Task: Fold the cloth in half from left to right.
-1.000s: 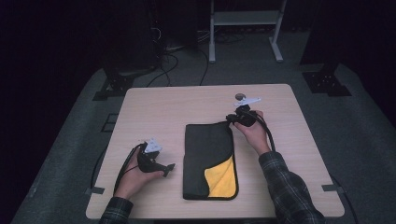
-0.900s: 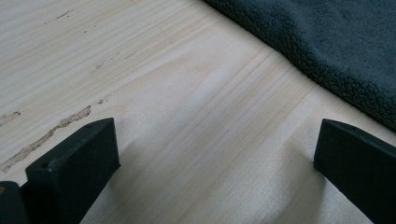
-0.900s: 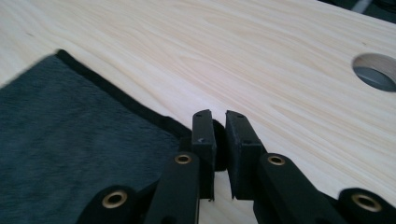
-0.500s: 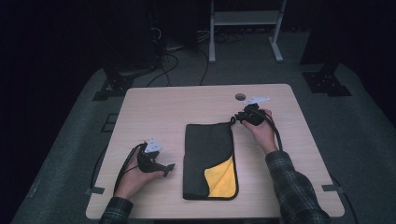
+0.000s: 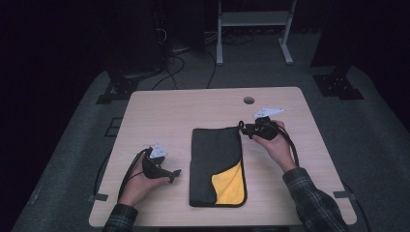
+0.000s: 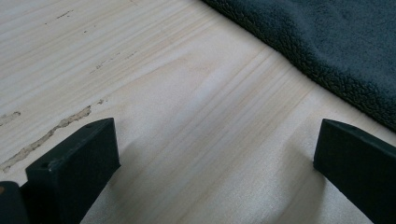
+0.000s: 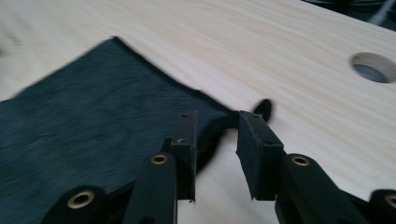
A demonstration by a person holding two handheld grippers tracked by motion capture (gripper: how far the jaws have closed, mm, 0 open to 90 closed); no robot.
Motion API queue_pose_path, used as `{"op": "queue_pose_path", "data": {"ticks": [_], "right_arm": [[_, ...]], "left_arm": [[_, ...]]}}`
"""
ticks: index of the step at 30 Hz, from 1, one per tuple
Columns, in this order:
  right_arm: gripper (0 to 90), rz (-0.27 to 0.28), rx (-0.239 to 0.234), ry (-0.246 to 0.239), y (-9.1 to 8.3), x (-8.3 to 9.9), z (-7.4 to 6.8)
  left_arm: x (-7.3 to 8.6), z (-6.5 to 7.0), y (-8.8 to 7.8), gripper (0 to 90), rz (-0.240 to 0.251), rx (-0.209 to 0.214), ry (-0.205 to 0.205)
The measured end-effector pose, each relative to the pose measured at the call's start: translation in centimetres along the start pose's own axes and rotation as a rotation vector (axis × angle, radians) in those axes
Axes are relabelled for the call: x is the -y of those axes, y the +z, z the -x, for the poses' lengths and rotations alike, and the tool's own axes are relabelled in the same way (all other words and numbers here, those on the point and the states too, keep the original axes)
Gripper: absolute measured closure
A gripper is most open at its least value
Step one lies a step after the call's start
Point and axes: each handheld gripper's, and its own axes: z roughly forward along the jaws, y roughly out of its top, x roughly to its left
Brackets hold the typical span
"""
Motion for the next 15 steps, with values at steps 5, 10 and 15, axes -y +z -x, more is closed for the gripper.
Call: {"op": "queue_pose_path", "data": {"ticks": [5, 10, 15], "right_arm": [[65.1, 0.004, -0.058, -0.026, -0.4, 0.8, -2.0], [63.0, -0.009, -0.112, -0.06, -0.8, 1.7, -3.9], [61.8, -0.01, -0.186, -0.077, -1.4, 2.3, -5.7]], "left_arm": [[0.0, 0.0, 0.0, 0.0, 0.002, -0.001, 0.0], [0.0, 0.0, 0.0, 0.0, 0.003, -0.001, -0.001], [0.0, 0.0, 0.0, 0.0, 0.002, -0.001, 0.0]]}}
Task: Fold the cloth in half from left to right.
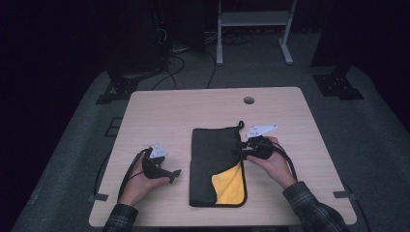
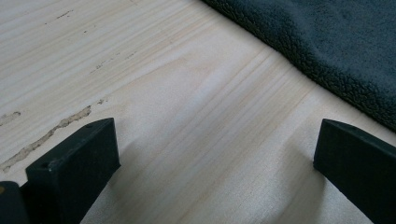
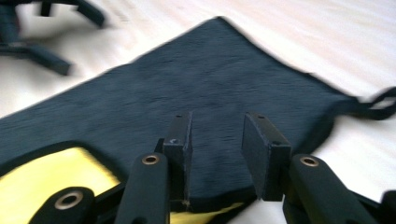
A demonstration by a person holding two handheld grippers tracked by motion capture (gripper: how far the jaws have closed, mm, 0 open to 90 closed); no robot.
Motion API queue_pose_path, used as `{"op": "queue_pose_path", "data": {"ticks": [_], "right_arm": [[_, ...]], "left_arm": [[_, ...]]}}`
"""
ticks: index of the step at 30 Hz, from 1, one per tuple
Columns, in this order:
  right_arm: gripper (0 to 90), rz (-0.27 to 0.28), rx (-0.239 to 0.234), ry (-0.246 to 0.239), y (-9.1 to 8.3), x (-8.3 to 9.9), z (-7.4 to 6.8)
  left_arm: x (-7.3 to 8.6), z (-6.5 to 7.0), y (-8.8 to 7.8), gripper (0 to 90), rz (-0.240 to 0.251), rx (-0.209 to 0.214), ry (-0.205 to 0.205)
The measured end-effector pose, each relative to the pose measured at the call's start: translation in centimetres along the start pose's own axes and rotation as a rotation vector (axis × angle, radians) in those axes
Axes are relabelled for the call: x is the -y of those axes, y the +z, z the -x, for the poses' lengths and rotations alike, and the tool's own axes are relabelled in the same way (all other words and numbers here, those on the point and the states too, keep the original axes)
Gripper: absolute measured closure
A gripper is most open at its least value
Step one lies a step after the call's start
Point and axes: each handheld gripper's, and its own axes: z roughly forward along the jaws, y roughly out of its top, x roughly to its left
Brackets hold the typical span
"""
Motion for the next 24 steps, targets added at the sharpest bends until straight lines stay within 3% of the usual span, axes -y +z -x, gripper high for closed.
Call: {"op": "queue_pose_path", "data": {"ticks": [9, 12, 16, 21, 24], "right_arm": [[58.5, -0.023, -0.116, -0.048, 0.9, 0.7, -3.2], [57.0, -0.044, -0.171, -0.071, 2.2, 0.7, -4.8], [54.8, -0.066, -0.211, -0.088, 3.6, 0.8, -6.0], [51.2, -0.085, -0.217, -0.109, 4.7, 0.8, -6.8], [50.8, -0.124, -0.212, -0.132, 5.6, 1.3, -7.1]], "left_arm": [[0.0, 0.0, 0.0, 0.0, 0.0, 0.0, 0.0], [0.0, 0.0, 0.0, 0.0, 0.0, 0.0, -0.001], [0.0, 0.0, 0.0, 0.0, 0.0, -0.001, 0.003], [0.0, 0.0, 0.0, 0.0, 0.003, -0.001, -0.001], [0.0, 0.0, 0.0, 0.0, 0.003, -0.001, 0.0]]}}
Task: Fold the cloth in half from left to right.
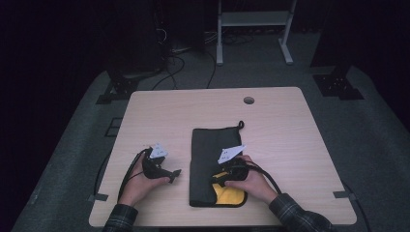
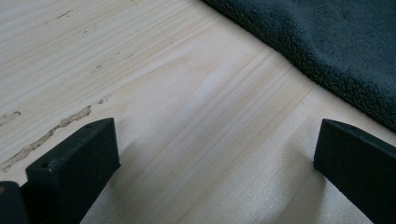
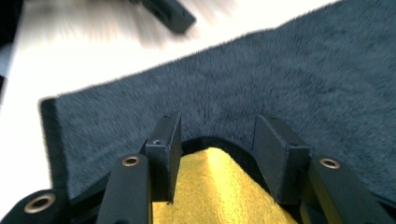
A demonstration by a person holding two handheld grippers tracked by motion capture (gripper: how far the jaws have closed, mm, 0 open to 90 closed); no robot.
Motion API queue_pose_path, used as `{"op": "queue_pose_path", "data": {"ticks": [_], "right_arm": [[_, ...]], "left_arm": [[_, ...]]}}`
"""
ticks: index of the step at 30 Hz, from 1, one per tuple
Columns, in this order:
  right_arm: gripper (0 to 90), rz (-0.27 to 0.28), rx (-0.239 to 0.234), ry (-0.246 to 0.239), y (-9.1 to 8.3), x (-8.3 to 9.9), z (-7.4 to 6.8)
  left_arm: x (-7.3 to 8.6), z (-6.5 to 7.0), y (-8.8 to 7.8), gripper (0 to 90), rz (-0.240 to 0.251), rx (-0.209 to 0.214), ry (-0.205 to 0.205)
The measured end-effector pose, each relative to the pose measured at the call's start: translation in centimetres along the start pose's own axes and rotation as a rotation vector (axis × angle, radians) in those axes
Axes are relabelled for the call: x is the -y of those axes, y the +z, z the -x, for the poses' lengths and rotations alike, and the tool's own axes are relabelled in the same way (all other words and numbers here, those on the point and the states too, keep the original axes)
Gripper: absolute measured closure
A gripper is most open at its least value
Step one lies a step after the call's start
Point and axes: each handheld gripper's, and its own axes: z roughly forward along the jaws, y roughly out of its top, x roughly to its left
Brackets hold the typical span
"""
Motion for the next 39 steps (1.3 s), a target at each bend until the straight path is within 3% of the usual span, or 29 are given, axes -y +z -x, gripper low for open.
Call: {"op": "queue_pose_path", "data": {"ticks": [5, 7, 8, 10, 11, 12, 18, 24, 30, 39], "right_arm": [[56.0, -0.003, 0.008, -0.026, 0.0, 0.2, -0.1], [68.7, -0.006, 0.004, -0.035, -0.1, 0.3, -0.3], [68.7, -0.006, 0.004, -0.035, -0.1, 0.3, -0.3], [79.7, -0.019, 0.001, -0.043, -0.3, 0.2, -0.5], [79.7, -0.019, 0.001, -0.043, -0.3, 0.2, -0.5], [82.5, -0.017, -0.016, -0.02, -0.5, 0.2, -0.4], [84.2, -0.011, -0.033, 0.002, -1.1, 0.3, -0.1], [84.3, 0.034, -0.056, 0.04, -3.4, 0.5, -0.1], [84.3, 0.053, -0.067, 0.076, -6.1, 2.3, -0.5], [83.6, 0.024, -0.075, 0.099, -7.9, 4.8, -1.0]], "left_arm": [[0.0, 0.0, 0.0, 0.0, 0.0, 0.0, 0.0], [0.0, 0.0, 0.0, 0.0, 0.001, 0.0, -0.001], [0.0, 0.0, 0.0, 0.0, 0.0, 0.0, -0.001], [0.0, 0.0, 0.0, 0.0, 0.0, 0.0, 0.0], [0.0, 0.0, 0.0, 0.0, 0.0, 0.0, 0.0], [0.0, 0.0, 0.0, 0.0, 0.0, 0.0, 0.0], [0.0, 0.0, 0.0, 0.0, 0.0, 0.0, 0.0], [0.0, 0.0, 0.0, 0.0, -0.002, 0.0, 0.003], [0.0, 0.0, 0.0, 0.0, 0.0, -0.001, 0.0], [0.0, 0.0, 0.0, 0.0, 0.002, -0.002, -0.003]]}}
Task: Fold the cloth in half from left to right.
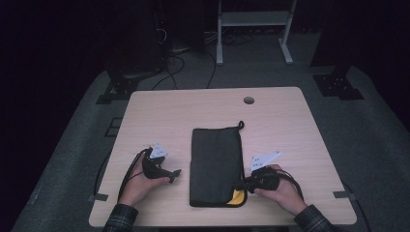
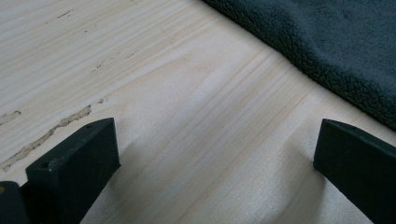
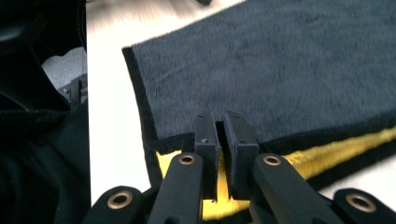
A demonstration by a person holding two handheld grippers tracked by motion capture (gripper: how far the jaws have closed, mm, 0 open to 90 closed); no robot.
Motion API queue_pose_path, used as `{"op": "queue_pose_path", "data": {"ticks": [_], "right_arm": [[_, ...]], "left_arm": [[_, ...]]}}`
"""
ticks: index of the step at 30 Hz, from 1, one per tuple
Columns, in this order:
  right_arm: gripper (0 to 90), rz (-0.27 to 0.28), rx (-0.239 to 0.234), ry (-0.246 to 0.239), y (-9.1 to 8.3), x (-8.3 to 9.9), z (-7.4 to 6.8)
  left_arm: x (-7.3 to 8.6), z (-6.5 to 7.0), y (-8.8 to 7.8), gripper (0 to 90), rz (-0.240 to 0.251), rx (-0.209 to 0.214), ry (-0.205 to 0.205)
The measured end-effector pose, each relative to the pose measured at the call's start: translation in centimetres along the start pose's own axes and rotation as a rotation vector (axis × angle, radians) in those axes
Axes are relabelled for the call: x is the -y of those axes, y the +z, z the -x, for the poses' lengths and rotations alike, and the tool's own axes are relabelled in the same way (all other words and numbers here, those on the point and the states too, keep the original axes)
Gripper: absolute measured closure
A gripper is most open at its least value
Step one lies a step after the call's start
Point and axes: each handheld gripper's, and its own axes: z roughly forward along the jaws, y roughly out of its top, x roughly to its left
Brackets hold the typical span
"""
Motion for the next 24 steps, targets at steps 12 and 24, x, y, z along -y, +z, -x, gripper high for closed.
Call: {"op": "queue_pose_path", "data": {"ticks": [12, 24], "right_arm": [[73.4, -0.066, 0.0, -0.016, -0.5, 2.0, -0.2], [71.6, -0.113, 0.03, -0.011, -2.6, 4.5, -0.6]], "left_arm": [[0.0, 0.0, 0.0, 0.0, 0.0, 0.0, 0.0], [0.0, 0.1, -0.1, 0.0, 0.0, -0.001, 0.003]]}}
